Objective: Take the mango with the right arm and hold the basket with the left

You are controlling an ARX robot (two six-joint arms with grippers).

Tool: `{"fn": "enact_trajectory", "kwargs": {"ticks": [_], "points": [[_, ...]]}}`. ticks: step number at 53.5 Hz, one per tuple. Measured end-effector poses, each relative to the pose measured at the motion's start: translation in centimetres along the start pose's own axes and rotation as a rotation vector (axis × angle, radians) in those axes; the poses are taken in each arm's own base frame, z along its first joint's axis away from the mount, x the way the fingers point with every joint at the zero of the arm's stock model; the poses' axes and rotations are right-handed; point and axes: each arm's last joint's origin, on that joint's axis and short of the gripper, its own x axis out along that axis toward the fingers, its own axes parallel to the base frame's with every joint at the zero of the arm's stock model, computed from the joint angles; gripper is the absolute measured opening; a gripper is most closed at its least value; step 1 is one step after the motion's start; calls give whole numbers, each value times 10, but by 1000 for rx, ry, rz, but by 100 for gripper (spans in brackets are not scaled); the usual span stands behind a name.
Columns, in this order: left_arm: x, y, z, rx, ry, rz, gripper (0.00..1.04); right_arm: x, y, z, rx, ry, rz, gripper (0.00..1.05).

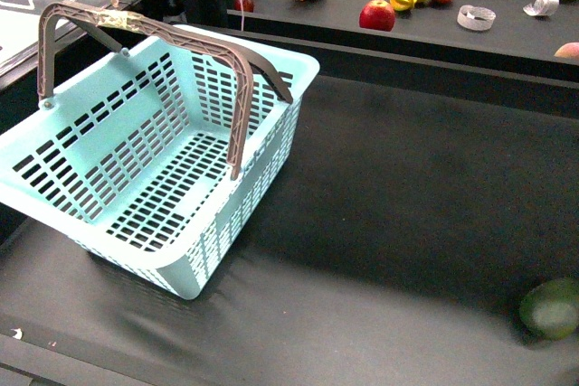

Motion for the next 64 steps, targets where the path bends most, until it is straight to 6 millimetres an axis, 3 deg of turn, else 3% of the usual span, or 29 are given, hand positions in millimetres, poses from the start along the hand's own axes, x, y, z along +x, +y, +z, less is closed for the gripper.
{"fn": "enact_trajectory", "kwargs": {"ticks": [64], "points": [[0, 0, 0, 0, 0, 0, 99, 0, 0, 0, 0, 0, 0, 97]]}}
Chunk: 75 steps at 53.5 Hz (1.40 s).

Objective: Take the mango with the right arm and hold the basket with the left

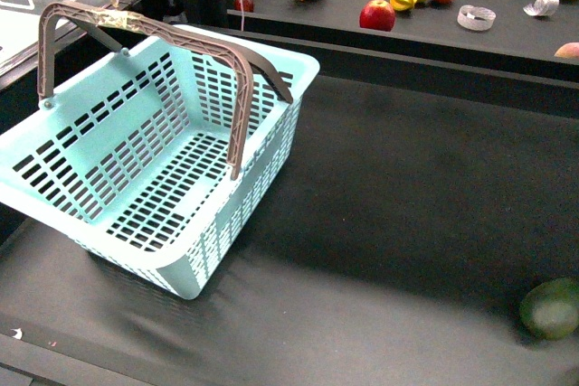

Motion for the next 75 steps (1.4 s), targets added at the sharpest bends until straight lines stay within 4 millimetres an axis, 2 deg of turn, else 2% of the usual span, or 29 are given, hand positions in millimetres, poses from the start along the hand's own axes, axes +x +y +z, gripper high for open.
{"fn": "enact_trajectory", "kwargs": {"ticks": [4, 7, 17, 23, 29, 45, 64, 75], "points": [[0, 0, 1, -37, -9, 30, 99, 0, 0, 0, 0, 0, 0, 97], [3, -2, 3, -139, -23, 39, 99, 0, 0, 0, 0, 0, 0, 97], [32, -10, -2, -255, 48, 35, 99, 0, 0, 0, 0, 0, 0, 97], [57, -17, 2, -319, 68, 24, 99, 0, 0, 0, 0, 0, 0, 97], [93, -27, 3, -400, 110, 16, 99, 0, 0, 0, 0, 0, 0, 97], [168, -47, -30, -593, 279, 41, 99, 0, 0, 0, 0, 0, 0, 97], [226, -72, -57, -747, 367, 16, 99, 0, 0, 0, 0, 0, 0, 97], [252, -82, -70, -788, 398, 7, 99, 0, 0, 0, 0, 0, 0, 97]]}}
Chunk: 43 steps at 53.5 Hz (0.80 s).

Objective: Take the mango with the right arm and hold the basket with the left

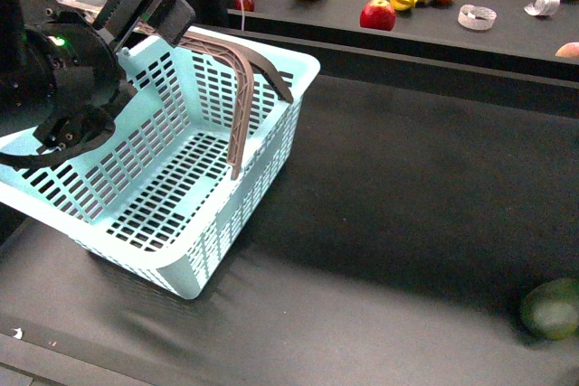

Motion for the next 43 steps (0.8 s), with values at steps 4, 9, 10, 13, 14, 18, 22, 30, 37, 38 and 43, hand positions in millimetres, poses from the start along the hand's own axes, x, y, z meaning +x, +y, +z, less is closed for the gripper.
{"fn": "enact_trajectory", "kwargs": {"ticks": [4, 9, 10, 13, 14, 18, 22, 30, 37, 38, 43], "points": [[12, -1, 0, -17, 1, -1, 99, 0, 0, 0, 0, 0, 0, 97], [26, -8, 4, -27, -2, -11, 99, 0, 0, 0, 0, 0, 0, 97], [28, -10, 5, -28, -3, -14, 99, 0, 0, 0, 0, 0, 0, 97], [33, -12, 6, -30, -2, -19, 99, 0, 0, 0, 0, 0, 0, 97], [35, -13, 7, -31, -2, -21, 99, 0, 0, 0, 0, 0, 0, 97], [45, -16, 7, -32, 4, -20, 99, 0, 0, 0, 0, 0, 0, 97], [52, -18, 5, -33, 11, -19, 99, 0, 0, 0, 0, 0, 0, 97], [71, -26, 2, -28, 24, -24, 99, 0, 0, 0, 0, 0, 0, 97], [77, -32, 3, -25, 25, -31, 84, 0, 0, 0, 0, 0, 0, 97], [77, -32, 3, -25, 25, -31, 82, 0, 0, 0, 0, 0, 0, 97], [79, -33, 3, -20, 37, -29, 65, 0, 0, 0, 0, 0, 0, 97]]}}
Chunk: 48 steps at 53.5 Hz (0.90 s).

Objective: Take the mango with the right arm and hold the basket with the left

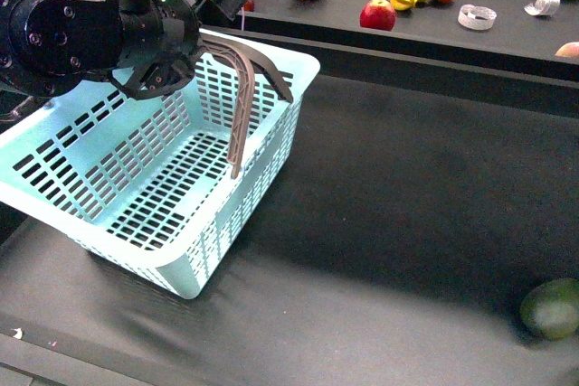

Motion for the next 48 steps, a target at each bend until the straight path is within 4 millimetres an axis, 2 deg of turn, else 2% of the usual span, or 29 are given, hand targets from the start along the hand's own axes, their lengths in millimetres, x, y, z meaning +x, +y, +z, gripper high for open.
{"fn": "enact_trajectory", "kwargs": {"ticks": [8, 20, 29, 38, 48], "points": [[1, 3, -4, -10, 38, 26, 35, 0, 0, 0, 0, 0, 0, 97], [-6, 1, -9, 0, 113, 13, 8, 0, 0, 0, 0, 0, 0, 97], [-24, 4, -11, 50, 145, -14, 8, 0, 0, 0, 0, 0, 0, 97], [-73, 1, -9, 117, 173, -124, 8, 0, 0, 0, 0, 0, 0, 97], [-114, -8, -4, 232, 160, -288, 8, 0, 0, 0, 0, 0, 0, 97]]}}
